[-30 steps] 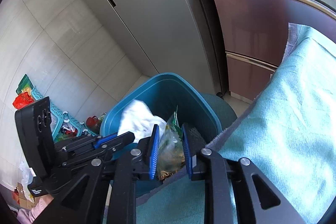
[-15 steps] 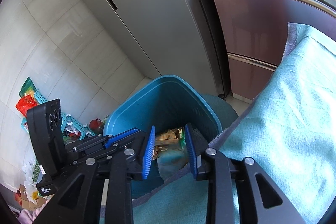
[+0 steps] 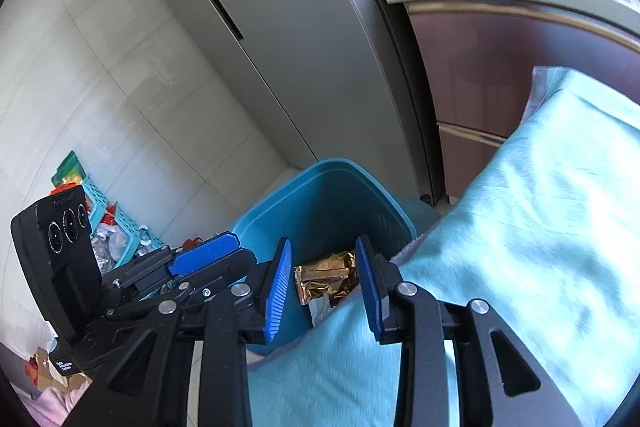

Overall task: Collect trash
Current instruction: 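Move both tools back over the remaining trash on the table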

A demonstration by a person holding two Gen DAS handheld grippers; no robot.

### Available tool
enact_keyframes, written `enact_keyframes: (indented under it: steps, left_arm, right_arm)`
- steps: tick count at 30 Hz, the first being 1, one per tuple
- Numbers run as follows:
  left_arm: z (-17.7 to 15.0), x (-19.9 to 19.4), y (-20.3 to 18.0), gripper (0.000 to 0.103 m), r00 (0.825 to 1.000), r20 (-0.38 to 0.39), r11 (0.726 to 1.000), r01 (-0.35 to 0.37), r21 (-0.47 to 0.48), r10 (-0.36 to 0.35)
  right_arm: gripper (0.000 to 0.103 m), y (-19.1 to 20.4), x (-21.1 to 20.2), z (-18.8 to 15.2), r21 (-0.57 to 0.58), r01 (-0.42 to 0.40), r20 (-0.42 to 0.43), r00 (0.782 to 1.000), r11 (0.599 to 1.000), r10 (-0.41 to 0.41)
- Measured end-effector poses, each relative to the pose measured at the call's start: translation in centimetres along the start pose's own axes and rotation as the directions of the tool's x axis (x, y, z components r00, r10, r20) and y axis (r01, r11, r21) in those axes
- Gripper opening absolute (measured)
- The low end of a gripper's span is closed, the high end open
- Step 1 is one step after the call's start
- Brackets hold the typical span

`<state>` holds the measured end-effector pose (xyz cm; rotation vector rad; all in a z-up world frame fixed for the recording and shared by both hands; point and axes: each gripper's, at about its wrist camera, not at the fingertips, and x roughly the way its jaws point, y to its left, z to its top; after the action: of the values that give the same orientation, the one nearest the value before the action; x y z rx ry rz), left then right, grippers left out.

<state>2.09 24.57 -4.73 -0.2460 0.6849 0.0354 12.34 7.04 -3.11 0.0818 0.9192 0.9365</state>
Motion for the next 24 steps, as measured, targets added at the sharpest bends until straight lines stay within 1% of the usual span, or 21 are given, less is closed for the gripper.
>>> enact_keyframes:
  steps: [3, 5, 7, 13, 16, 18, 20, 24]
  left_arm:
    - [0.1, -1.1, -1.9, 0.037, 0.999, 0.024, 0.998, 0.040, 0.041, -0.041]
    - [0.1, -1.6, -3.3, 0.040, 0.996, 0.028, 0.995, 0.077, 0.070, -0.079]
    - [-0.1, -1.8, -4.9, 0.040, 0.993, 0.026, 0.989, 0.108, 0.102, -0.111]
    - [-0.6, -1.5, -10.3, 0.040, 0.976, -0.013, 0.956, 0.213, 0.203, -0.215]
    - [-1.2, -1.1, -13.1, 0.040, 0.965, -0.039, 0.934, 0.262, 0.242, -0.261]
    - [-1.3, -0.7, -14.8, 0.040, 0.957, -0.058, 0.920, 0.290, 0.264, -0.285]
    - [-1.7, -0.5, -16.6, 0.040, 0.948, -0.077, 0.904, 0.317, 0.286, -0.308]
    - [-2.5, -0.1, -20.1, 0.040, 0.934, -0.109, 0.873, 0.357, 0.332, -0.341]
  right_arm:
    - [0.038, -0.1, -2.4, -0.8, -0.007, 0.010, 0.037, 0.999, 1.000, -0.010]
    - [0.039, -0.2, -4.1, -1.4, -0.007, 0.023, 0.058, 0.998, 1.000, -0.023]
    - [0.040, -0.5, -5.7, -2.1, 0.000, 0.036, 0.080, 0.996, 0.999, -0.036]
    - [0.041, -2.6, -11.1, -5.4, 0.053, 0.116, 0.156, 0.980, 0.992, -0.123]
    - [0.041, -3.9, -14.0, -7.3, 0.086, 0.172, 0.185, 0.965, 0.981, -0.186]
    - [0.041, -4.8, -15.8, -8.6, 0.113, 0.215, 0.202, 0.951, 0.970, -0.235]
    - [0.041, -5.7, -17.4, -9.8, 0.143, 0.240, 0.215, 0.940, 0.960, -0.267]
    - [0.042, -7.4, -20.5, -12.1, 0.212, 0.306, 0.244, 0.903, 0.928, -0.353]
